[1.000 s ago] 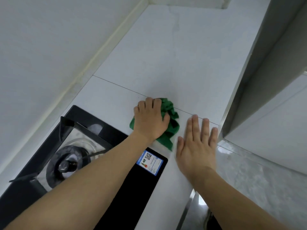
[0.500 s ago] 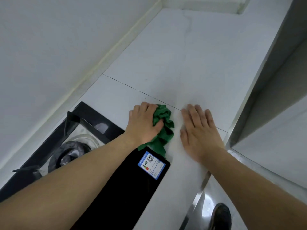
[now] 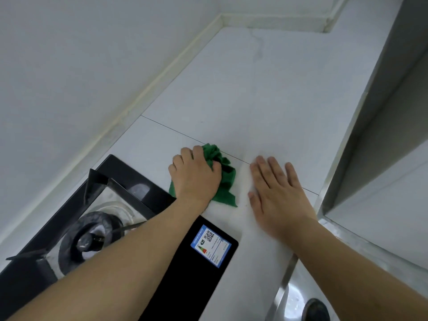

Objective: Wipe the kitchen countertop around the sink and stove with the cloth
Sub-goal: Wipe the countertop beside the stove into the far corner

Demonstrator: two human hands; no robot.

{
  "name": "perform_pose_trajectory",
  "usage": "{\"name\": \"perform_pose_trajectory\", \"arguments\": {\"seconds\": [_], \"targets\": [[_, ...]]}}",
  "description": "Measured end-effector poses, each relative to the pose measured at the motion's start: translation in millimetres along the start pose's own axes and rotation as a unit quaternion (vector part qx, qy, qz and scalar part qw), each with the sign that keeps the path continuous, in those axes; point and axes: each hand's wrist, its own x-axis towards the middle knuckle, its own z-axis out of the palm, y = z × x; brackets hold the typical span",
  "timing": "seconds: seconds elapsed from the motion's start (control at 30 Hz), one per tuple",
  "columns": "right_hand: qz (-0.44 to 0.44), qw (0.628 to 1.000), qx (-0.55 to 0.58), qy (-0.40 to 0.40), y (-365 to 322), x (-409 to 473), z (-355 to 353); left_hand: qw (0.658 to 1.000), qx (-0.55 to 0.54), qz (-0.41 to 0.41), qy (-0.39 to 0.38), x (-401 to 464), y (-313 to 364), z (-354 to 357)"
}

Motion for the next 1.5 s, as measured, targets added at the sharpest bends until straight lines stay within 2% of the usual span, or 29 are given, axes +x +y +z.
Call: {"name": "perform_pose_trajectory", "arguments": {"seconds": [0.03, 0.07, 0.13, 0.17, 0.2, 0.3, 0.37, 0.4, 0.5, 0.53, 0.57, 0.67, 0.7, 0.73, 0.77, 0.83, 0.87, 0.9, 0.93, 1.03, 1.07, 1.17, 1.23, 1.3, 1.37, 1.43, 1.5], "targets": [[-0.001, 1.000, 0.001, -0.003, 0, 0, 0, 1.000, -0.010, 0.005, 0.014, -9, 8, -1], [-0.003, 1.000, -0.002, -0.007, 0, -1, -1, 0.998, -0.024, 0.045, 0.021, -22, 12, 0], [-0.003, 1.000, -0.007, -0.004, 0, -1, 1, 0.983, -0.039, 0.181, 0.001, -38, 4, 0], [0.000, 1.000, -0.005, 0.008, -1, 0, 1, 0.975, -0.039, 0.221, -0.013, -30, -6, -1], [0.003, 1.000, -0.002, 0.015, -1, 0, 1, 0.975, -0.032, 0.218, -0.026, -16, -14, -2], [0.001, 1.000, 0.004, 0.020, -1, 0, 4, 0.998, -0.012, 0.051, -0.019, 18, -25, 0], [0.001, 1.000, 0.003, 0.022, 0, 1, 5, 1.000, 0.005, 0.006, 0.000, 15, -13, 0], [0.001, 1.000, 0.001, 0.024, 0, 1, 4, 1.000, 0.013, 0.024, 0.001, 9, -8, -2], [0.003, 1.000, -0.003, 0.031, 1, 1, 6, 0.985, 0.042, 0.166, -0.033, -9, -16, -5], [0.004, 1.000, -0.003, 0.030, 1, 1, 7, 0.980, 0.047, 0.190, -0.045, -7, -25, -6], [0.005, 1.000, -0.005, 0.030, 2, 1, 8, 0.982, 0.052, 0.176, -0.046, 0, -30, -6], [0.007, 0.999, -0.013, 0.038, 2, 1, 8, 0.998, 0.054, 0.015, -0.042, 12, -27, -9], [0.007, 0.999, -0.016, 0.037, 3, 2, 8, 0.998, 0.036, 0.007, -0.050, 7, -21, -10], [0.006, 0.999, -0.018, 0.034, 1, 3, 8, 0.997, 0.026, 0.046, -0.059, -2, -17, -11], [0.005, 0.999, -0.018, 0.030, 0, 3, 7, 0.990, 0.029, 0.119, -0.074, -13, -17, -12], [0.004, 1.000, -0.017, 0.023, 1, 3, 5, 0.960, 0.052, 0.251, -0.114, -31, -26, -23], [0.005, 1.000, -0.018, 0.021, 1, 3, 5, 0.949, 0.064, 0.280, -0.126, -25, -33, -24], [0.006, 1.000, -0.020, 0.021, 1, 3, 4, 0.949, 0.074, 0.277, -0.128, -12, -40, -21], [0.005, 1.000, -0.022, 0.019, 1, 3, 4, 0.961, 0.083, 0.236, -0.122, 2, -45, -17], [-0.001, 1.000, -0.016, 0.012, 2, 3, 6, 0.992, 0.087, 0.053, -0.076, 15, -40, -13], [-0.001, 1.000, -0.012, 0.012, 3, 4, 5, 0.994, 0.086, 0.045, -0.059, 8, -35, -12], [-0.006, 1.000, 0.008, 0.004, 3, 4, -1, 0.978, 0.078, 0.171, -0.092, -23, -25, -14], [-0.002, 0.998, 0.059, 0.006, 5, 2, -4, 0.968, 0.068, 0.207, -0.126, -18, -27, -19], [0.007, 0.987, 0.150, 0.054, 7, 0, -7, 0.971, 0.078, 0.183, -0.134, -16, -27, -21], [0.021, 0.961, 0.258, 0.101, 9, -4, -8, 0.971, 0.096, 0.176, -0.134, -33, -23, -27], [0.041, 0.931, 0.339, 0.130, 10, -8, -8, 0.967, 0.080, 0.217, -0.109, -70, -9, -31], [0.055, 0.916, 0.373, 0.136, 11, -9, -9, 0.957, 0.025, 0.273, -0.092, -102, 9, -30]]}}
